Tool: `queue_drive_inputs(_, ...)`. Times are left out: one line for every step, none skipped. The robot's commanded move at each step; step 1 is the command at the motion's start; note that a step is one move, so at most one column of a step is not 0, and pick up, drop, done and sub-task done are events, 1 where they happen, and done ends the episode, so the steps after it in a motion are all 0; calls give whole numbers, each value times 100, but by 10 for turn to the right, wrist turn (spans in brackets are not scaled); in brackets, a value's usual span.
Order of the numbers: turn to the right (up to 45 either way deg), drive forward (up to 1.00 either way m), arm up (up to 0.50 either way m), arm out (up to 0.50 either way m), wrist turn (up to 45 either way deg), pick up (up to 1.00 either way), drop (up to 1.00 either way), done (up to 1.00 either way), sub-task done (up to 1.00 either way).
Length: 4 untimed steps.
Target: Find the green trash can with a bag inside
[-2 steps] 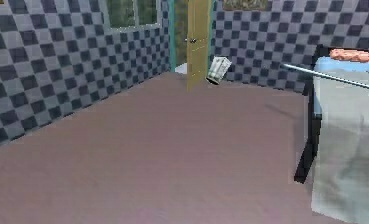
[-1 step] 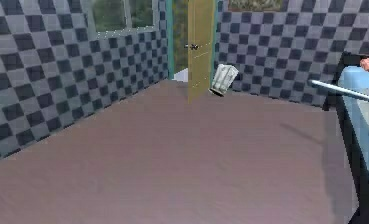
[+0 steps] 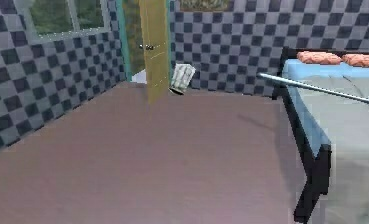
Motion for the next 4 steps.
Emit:
queue_drive_inputs(0, 100, 0, 0, 0, 0, 0, 0, 0)
queue_drive_inputs(0, 100, 0, 0, 0, 0, 0, 0, 0)
queue_drive_inputs(60, 0, 0, 0, 0, 0, 0, 0, 0)
queue_drive_inputs(0, 50, 0, 0, 0, 0, 0, 0, 0)
